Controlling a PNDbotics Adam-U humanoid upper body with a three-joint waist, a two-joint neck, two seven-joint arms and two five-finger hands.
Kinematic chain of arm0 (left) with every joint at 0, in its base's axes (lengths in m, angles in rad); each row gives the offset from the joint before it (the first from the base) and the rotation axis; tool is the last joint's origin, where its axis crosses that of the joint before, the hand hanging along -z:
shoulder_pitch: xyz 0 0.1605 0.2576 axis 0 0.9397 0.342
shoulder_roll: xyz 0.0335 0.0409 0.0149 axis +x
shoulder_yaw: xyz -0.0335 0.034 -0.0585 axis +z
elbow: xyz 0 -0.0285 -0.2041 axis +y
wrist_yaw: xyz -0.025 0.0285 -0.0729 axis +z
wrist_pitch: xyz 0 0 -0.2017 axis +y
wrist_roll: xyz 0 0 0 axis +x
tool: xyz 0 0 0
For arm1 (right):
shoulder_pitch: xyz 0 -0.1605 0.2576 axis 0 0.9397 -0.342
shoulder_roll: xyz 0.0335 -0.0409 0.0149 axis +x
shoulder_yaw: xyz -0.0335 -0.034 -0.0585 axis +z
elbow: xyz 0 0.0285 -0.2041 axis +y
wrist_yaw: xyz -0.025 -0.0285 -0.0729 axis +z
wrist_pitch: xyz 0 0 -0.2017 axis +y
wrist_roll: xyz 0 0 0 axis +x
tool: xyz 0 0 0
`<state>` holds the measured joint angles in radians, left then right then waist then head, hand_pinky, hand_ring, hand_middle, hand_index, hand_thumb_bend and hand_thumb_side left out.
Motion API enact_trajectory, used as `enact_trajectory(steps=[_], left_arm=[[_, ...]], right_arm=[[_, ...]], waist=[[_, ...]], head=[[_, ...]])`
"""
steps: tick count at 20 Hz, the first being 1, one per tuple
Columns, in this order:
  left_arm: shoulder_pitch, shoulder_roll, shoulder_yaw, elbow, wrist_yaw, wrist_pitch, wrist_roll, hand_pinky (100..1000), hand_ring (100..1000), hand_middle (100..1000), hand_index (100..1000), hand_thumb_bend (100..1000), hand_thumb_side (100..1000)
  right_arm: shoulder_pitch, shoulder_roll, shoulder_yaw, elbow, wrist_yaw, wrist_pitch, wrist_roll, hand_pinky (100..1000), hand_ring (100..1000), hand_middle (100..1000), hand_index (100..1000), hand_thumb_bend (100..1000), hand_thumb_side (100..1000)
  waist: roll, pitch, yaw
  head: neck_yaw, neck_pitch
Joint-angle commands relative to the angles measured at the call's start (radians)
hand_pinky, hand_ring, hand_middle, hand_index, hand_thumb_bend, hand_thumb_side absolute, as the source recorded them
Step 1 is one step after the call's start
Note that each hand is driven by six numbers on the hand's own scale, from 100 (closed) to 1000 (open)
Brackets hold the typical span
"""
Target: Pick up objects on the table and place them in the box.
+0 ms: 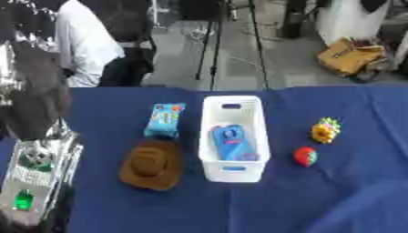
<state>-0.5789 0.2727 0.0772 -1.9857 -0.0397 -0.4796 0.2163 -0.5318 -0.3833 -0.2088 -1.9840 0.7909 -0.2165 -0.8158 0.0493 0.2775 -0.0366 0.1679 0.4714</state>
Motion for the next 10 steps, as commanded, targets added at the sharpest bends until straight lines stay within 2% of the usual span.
enact_trajectory(steps=[1,10], left_arm=[[-0.009,0.023,0.008,-0.014,0.001,-0.001,0.0,836,755,798,880,100,908],[-0.009,0.023,0.008,-0.014,0.003,-0.001,-0.002,836,755,799,882,100,907]], right_arm=[[-0.014,-0.017,-0.006,-0.016,0.003,0.001,0.003,786,778,665,761,100,1000],[-0.011,-0.02,-0.005,-0.016,0.002,0.009,0.01,787,780,669,764,100,1000]], waist=[[-0.005,-0.015,-0.001],[-0.006,-0.014,0.0]], head=[[0.002,-0.01],[0.001,-0.01]])
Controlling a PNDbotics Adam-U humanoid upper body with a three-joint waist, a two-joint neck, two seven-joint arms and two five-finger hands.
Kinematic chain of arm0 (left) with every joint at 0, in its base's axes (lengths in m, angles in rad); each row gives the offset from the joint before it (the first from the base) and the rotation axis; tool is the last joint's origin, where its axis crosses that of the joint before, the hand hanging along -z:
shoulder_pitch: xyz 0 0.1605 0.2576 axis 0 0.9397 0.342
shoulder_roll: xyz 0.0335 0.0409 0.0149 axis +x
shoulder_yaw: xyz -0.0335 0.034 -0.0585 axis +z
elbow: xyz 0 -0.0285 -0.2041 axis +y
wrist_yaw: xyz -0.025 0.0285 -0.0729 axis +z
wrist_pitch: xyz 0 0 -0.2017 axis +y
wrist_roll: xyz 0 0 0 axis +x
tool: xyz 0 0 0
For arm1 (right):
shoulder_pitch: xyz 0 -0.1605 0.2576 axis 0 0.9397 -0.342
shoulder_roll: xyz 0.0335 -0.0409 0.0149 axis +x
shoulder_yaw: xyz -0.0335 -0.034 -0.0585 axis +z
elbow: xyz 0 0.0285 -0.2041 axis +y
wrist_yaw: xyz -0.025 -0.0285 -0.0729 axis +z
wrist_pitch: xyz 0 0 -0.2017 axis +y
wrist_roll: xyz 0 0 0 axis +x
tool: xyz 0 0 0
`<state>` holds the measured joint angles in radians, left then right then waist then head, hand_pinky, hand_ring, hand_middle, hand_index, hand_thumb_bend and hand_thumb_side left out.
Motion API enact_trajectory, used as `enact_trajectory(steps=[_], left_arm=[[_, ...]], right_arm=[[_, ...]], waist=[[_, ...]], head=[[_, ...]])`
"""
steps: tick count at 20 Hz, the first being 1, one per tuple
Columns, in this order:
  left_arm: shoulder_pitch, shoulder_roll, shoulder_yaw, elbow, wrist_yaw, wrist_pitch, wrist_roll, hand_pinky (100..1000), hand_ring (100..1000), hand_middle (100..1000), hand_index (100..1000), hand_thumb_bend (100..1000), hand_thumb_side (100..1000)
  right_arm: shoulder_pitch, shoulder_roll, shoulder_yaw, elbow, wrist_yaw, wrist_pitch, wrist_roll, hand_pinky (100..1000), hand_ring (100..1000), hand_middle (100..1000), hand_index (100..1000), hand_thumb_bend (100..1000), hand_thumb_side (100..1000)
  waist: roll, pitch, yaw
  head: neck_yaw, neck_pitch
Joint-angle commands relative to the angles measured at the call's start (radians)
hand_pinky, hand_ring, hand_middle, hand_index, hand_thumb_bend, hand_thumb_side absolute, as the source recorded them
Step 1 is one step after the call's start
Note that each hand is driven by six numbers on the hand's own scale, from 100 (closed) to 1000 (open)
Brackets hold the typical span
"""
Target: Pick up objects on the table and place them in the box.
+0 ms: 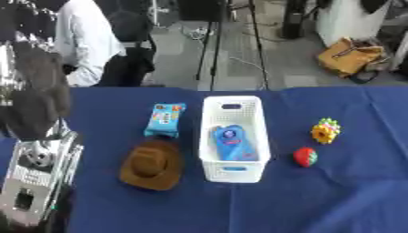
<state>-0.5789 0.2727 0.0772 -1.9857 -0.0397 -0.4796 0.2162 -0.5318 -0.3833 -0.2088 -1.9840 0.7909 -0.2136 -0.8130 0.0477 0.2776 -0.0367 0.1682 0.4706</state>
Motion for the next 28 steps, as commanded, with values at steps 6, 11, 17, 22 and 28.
enact_trajectory(steps=[6,11,17,22,28], left_arm=[[-0.005,0.03,0.002,-0.014,0.005,0.001,-0.009,836,755,798,881,100,907],[-0.001,0.033,-0.004,-0.014,0.009,0.004,-0.017,837,756,799,881,100,908],[0.003,0.037,-0.014,-0.014,0.009,0.007,-0.033,837,758,800,880,100,907],[0.001,0.038,-0.019,-0.014,0.008,0.009,-0.045,837,758,799,874,100,904],[-0.003,0.038,-0.024,-0.014,0.009,0.01,-0.054,837,758,799,871,100,902]], right_arm=[[-0.013,-0.125,0.004,-0.016,0.027,0.182,0.132,802,818,722,824,100,1000],[-0.022,-0.2,0.026,-0.016,0.062,0.323,0.286,812,835,747,864,231,1000],[-0.043,-0.336,0.1,-0.016,0.098,0.538,0.621,824,846,747,862,437,1000],[-0.069,-0.423,0.161,0.001,0.115,0.63,0.861,838,866,771,873,509,1000],[-0.122,-0.499,0.239,0.118,0.123,0.642,1.06,845,878,803,885,498,1000]], waist=[[-0.016,-0.02,-0.002],[-0.026,-0.023,-0.004],[-0.04,-0.026,-0.001],[-0.047,-0.03,0.002],[-0.049,-0.032,0.009]], head=[[0.0,0.0],[-0.002,0.004],[-0.009,0.006],[-0.017,0.01],[-0.03,0.011]])
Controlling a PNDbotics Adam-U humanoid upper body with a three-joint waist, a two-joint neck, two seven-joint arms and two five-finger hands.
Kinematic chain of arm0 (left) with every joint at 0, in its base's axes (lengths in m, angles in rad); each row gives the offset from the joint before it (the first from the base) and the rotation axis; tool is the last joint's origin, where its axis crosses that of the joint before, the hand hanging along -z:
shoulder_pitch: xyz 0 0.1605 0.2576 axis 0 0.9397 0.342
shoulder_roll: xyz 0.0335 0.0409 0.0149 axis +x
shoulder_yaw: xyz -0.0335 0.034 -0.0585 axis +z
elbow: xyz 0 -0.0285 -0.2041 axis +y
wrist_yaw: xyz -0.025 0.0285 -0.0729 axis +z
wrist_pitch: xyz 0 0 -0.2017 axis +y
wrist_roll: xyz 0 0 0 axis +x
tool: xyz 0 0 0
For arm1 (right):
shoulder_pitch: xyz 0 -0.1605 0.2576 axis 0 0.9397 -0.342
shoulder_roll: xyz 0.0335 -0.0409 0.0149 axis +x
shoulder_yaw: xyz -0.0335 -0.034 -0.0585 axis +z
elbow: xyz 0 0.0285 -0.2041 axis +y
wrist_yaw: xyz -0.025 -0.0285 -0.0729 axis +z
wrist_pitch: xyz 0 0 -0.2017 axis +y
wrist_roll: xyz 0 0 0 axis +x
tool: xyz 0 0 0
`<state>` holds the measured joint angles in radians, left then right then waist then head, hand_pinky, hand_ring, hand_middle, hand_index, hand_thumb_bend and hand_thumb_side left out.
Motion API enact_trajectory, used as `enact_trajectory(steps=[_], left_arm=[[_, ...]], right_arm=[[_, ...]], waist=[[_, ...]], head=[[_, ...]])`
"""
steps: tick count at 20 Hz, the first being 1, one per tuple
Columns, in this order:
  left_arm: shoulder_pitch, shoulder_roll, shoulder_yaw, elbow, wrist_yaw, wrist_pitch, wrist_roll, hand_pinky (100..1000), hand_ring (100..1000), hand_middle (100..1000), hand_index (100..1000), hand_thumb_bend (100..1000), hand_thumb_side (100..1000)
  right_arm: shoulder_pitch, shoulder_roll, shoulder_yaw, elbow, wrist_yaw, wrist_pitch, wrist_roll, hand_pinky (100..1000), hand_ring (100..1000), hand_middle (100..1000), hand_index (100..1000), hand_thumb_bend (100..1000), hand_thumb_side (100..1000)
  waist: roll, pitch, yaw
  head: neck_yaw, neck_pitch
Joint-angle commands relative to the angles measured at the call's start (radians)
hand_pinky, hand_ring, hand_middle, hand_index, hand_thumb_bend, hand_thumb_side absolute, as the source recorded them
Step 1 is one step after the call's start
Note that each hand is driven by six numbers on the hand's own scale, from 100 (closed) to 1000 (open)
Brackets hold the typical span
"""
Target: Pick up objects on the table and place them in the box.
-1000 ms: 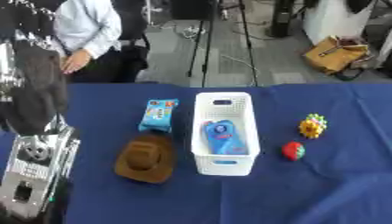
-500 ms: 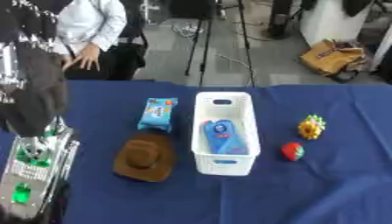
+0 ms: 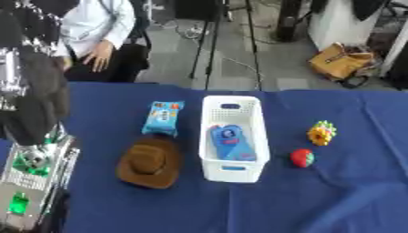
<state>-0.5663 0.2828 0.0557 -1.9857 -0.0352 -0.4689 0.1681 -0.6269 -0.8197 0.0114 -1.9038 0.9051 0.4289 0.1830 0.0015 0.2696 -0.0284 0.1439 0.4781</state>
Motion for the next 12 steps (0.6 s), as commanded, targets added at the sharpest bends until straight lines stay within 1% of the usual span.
enact_trajectory(steps=[1,3,4,7,8,9,10,12], left_arm=[[-0.016,0.028,-0.003,-0.014,0.005,0.0,-0.006,837,758,799,871,100,901],[-0.017,0.029,-0.006,-0.014,0.005,0.0,-0.009,837,758,799,870,100,901],[-0.018,0.029,-0.007,-0.014,0.006,0.0,-0.011,837,758,799,869,100,900],[-0.017,0.032,-0.009,-0.014,0.007,0.001,-0.014,837,758,798,868,100,899],[-0.017,0.033,-0.01,-0.014,0.007,0.001,-0.015,837,758,798,867,100,899],[-0.017,0.033,-0.01,-0.014,0.008,0.001,-0.016,837,758,798,867,100,899],[-0.016,0.033,-0.012,-0.014,0.008,0.002,-0.017,837,759,798,862,100,901],[-0.015,0.032,-0.014,-0.014,0.01,0.003,-0.021,837,759,799,860,100,900]], right_arm=[[-0.035,-0.07,0.027,0.054,0.01,-0.005,0.084,846,879,813,885,493,990],[-0.058,-0.101,0.064,0.104,0.007,-0.021,0.14,845,879,818,884,485,985],[-0.07,-0.117,0.084,0.13,0.004,-0.035,0.173,846,879,833,885,474,967],[-0.106,-0.149,0.124,0.197,-0.022,-0.075,0.273,847,881,846,891,466,952],[-0.115,-0.162,0.14,0.22,-0.03,-0.089,0.307,848,881,865,892,442,942],[-0.125,-0.17,0.151,0.239,-0.033,-0.101,0.333,848,881,865,892,442,942],[-0.133,-0.178,0.168,0.262,-0.038,-0.112,0.36,846,881,878,893,434,916],[-0.154,-0.183,0.197,0.309,-0.046,-0.129,0.401,846,882,883,892,430,910]], waist=[[-0.002,-0.024,0.001],[-0.003,-0.025,0.004],[-0.003,-0.025,0.006],[-0.004,-0.026,0.008],[-0.005,-0.026,0.008],[-0.006,-0.027,0.008],[-0.008,-0.026,0.008],[-0.009,-0.026,0.008]], head=[[-0.006,0.004],[-0.01,0.006],[-0.012,0.007],[-0.017,0.011],[-0.019,0.011],[-0.021,0.011],[-0.022,0.009],[-0.025,0.007]])
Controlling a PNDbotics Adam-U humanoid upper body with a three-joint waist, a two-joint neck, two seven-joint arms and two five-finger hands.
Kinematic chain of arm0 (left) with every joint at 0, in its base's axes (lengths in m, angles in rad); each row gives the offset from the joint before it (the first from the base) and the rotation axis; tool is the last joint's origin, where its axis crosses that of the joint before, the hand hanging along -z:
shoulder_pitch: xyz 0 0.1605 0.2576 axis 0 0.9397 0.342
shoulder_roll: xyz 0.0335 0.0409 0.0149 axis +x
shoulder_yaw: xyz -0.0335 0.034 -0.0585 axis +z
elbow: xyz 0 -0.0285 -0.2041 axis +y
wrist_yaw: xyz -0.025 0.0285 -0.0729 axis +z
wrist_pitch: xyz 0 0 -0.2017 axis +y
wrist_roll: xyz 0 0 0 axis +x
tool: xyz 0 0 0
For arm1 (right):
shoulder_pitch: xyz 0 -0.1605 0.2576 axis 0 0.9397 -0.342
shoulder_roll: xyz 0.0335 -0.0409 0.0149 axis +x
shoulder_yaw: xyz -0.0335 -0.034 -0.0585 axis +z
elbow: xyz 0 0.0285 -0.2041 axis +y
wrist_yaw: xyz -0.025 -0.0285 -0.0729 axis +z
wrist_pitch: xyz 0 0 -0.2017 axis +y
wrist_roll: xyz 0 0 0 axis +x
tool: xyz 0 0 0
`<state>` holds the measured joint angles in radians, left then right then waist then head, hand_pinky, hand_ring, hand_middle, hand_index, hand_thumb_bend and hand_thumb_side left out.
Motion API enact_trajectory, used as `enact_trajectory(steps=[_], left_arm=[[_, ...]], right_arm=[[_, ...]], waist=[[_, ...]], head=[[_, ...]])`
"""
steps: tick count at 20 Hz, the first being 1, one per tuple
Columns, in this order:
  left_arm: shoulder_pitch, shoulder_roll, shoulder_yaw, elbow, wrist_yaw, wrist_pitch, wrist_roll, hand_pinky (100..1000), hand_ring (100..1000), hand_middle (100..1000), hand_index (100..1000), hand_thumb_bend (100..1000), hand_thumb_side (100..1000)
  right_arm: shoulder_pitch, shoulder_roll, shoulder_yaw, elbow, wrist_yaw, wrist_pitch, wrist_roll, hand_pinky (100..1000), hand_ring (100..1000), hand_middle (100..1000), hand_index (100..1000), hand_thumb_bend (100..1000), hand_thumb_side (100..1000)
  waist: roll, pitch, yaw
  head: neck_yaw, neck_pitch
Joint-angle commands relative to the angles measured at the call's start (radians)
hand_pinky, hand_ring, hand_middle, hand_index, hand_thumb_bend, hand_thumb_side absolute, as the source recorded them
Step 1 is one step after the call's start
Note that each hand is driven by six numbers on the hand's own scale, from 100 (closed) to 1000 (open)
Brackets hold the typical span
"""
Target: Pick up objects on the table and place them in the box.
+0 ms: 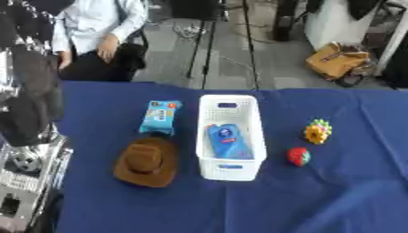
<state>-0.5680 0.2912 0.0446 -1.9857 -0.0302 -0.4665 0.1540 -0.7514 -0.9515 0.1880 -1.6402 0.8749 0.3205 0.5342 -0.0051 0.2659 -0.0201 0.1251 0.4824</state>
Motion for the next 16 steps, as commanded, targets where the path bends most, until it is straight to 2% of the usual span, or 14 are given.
enact_trajectory(steps=[1,8,16], left_arm=[[-0.013,0.023,-0.003,-0.014,0.005,0.001,-0.008,837,759,799,860,100,900],[-0.012,0.023,-0.007,-0.014,0.009,0.003,-0.015,837,759,798,858,100,899],[-0.01,0.023,-0.01,-0.014,0.013,0.006,-0.022,838,760,799,857,100,899]], right_arm=[[-0.04,-0.05,0.031,0.063,-0.017,-0.027,0.062,846,882,883,892,430,910],[-0.131,0.002,0.125,0.226,0.002,-0.099,0.135,858,900,924,902,414,873],[-0.231,0.085,0.189,0.418,0.019,-0.218,0.198,878,928,961,933,411,842]], waist=[[-0.003,-0.023,-0.001],[-0.005,-0.028,0.003],[-0.011,-0.028,0.004]], head=[[-0.006,0.002],[-0.012,-0.002],[-0.016,-0.003]])
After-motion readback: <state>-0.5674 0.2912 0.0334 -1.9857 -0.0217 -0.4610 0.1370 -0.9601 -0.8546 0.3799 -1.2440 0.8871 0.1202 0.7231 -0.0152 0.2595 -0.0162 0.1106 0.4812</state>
